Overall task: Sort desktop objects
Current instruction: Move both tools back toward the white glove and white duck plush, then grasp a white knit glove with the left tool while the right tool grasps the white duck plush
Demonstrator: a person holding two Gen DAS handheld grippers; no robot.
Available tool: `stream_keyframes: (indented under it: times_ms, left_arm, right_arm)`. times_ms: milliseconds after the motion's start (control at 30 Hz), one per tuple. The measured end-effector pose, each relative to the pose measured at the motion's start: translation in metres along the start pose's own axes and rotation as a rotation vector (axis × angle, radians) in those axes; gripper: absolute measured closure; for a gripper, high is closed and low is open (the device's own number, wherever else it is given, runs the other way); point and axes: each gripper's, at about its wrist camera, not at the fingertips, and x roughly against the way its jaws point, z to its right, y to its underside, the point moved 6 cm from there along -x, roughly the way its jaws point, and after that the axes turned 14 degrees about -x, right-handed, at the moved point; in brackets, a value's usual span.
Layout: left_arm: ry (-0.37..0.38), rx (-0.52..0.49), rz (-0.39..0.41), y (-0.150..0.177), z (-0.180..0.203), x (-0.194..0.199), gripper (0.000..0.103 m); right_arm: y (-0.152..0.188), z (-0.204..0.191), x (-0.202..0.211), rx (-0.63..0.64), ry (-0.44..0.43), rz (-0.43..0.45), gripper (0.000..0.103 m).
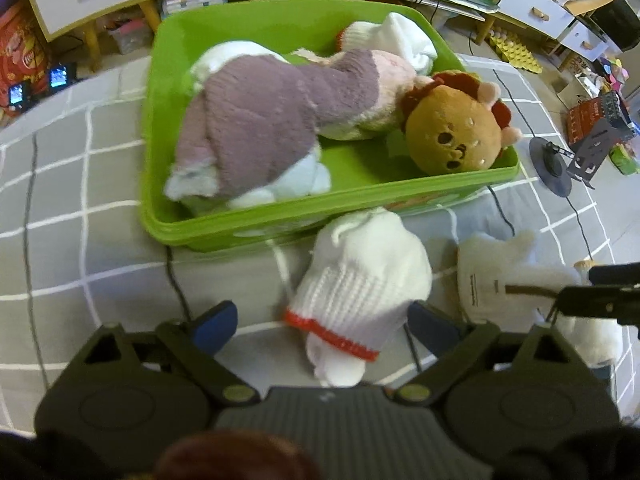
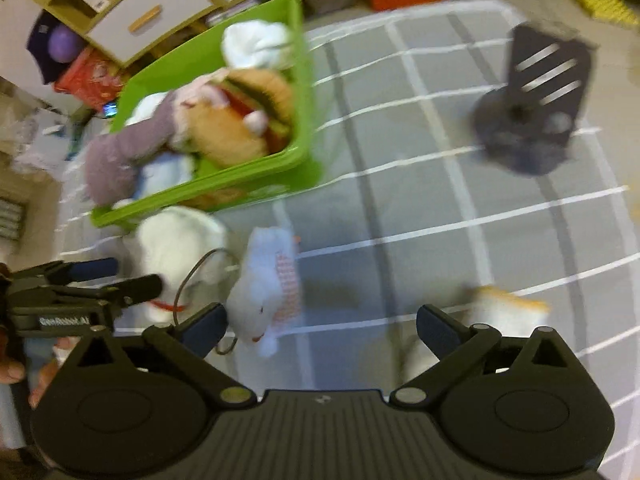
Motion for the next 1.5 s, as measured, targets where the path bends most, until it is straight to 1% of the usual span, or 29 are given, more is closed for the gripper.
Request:
stream_keyframes:
  times_ms: [33,100,233,433,667,800,933,1000,1067,1167,1267,1300,1367,1433,1500]
  left_arm:
    - [0.013,0.008,0.0,-0.001,0.002,-0.002,0.012]
    - [0.024,0.016,0.002,-0.002,0.005,-0.004,0.014]
    - [0.019,0.008,0.003,-0.005,0.013,-0.009,0.021]
    - [0.002,0.0,0.004,-0.007,0.016,-0.012,0.023]
    - [0.01,-0.002,0.019,-0.006,0.013,-0.009,0.026]
    - [0.015,0.002,0.015,-0.005,0.013,-0.01,0.025]
    - [0.013,-0.006,0.01,-0.004,0.014,-0.01,0.024]
    - [0.006,-0.012,0.006,-0.003,0.014,-0.011,0.025]
    - [-0.004,-0.019,-0.001,-0.001,0.016,-0.014,0.026]
    - [-0.025,-0.037,-0.008,0.001,0.018,-0.016,0.027]
    - [-0.056,-0.06,-0.01,0.002,0.019,-0.016,0.034]
    - [-0.064,-0.067,-0.012,0.002,0.019,-0.016,0.034]
    - [-0.06,-0.067,-0.01,0.002,0.019,-0.015,0.036]
    - [-0.057,-0.065,-0.005,0.003,0.018,-0.014,0.038]
    - [-0.057,-0.067,0.0,0.004,0.018,-0.012,0.04]
  right_arm:
    - [-0.002,0.002,0.003,0.007,0.023,0.02,0.003]
    - [-0.005,0.008,0.008,0.011,0.04,0.042,0.003]
    - [-0.008,0.011,0.009,0.005,0.024,0.036,0.003]
    - [-0.002,0.002,-0.007,0.042,0.038,0.02,0.003]
    - [0.002,-0.009,-0.032,0.091,0.093,0.003,0.003]
    - [0.006,-0.02,-0.042,0.143,0.104,-0.005,0.003]
    - [0.013,-0.027,-0.053,0.217,0.157,-0.007,0.003]
    - [0.015,-0.028,-0.061,0.242,0.189,-0.008,0.002]
    - [0.017,-0.028,-0.066,0.26,0.212,0.004,0.0]
    - [0.018,-0.029,-0.07,0.28,0.236,0.025,0.0]
    - [0.019,-0.03,-0.072,0.283,0.254,0.043,0.0]
    - [0.019,-0.03,-0.072,0.278,0.254,0.049,0.0]
    - [0.018,-0.03,-0.072,0.269,0.254,0.059,0.003]
    - [0.016,-0.029,-0.069,0.264,0.254,0.072,0.008]
    - [0.015,-0.027,-0.065,0.258,0.257,0.086,0.017]
